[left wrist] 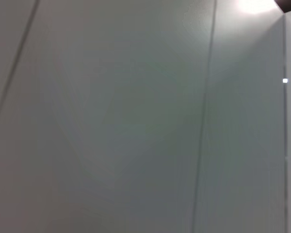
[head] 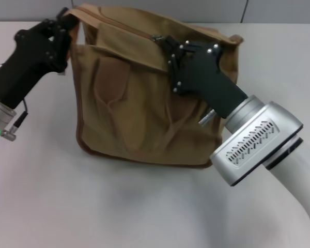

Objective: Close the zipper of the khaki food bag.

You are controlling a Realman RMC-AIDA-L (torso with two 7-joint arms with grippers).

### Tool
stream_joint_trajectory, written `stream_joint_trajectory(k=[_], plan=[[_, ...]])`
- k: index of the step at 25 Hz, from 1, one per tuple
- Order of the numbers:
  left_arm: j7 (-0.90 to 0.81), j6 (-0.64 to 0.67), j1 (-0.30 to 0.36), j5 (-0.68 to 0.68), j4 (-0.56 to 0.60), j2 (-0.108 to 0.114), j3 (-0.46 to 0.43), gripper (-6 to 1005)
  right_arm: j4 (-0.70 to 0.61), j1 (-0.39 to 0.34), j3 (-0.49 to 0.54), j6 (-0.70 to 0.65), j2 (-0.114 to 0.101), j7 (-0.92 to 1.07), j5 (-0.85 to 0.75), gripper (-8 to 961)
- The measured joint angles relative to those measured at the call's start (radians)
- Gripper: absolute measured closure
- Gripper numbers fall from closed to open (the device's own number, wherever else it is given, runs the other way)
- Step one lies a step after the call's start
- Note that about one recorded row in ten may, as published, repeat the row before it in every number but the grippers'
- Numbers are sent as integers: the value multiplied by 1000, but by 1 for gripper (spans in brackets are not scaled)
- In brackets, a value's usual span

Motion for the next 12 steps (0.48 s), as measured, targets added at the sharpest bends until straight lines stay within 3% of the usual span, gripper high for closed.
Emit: stream_joint_trajectory(k=[12], plan=[[-6, -13, 18, 0, 23, 2, -36, 977, -12, -118, 23, -69, -2, 3, 0, 954]])
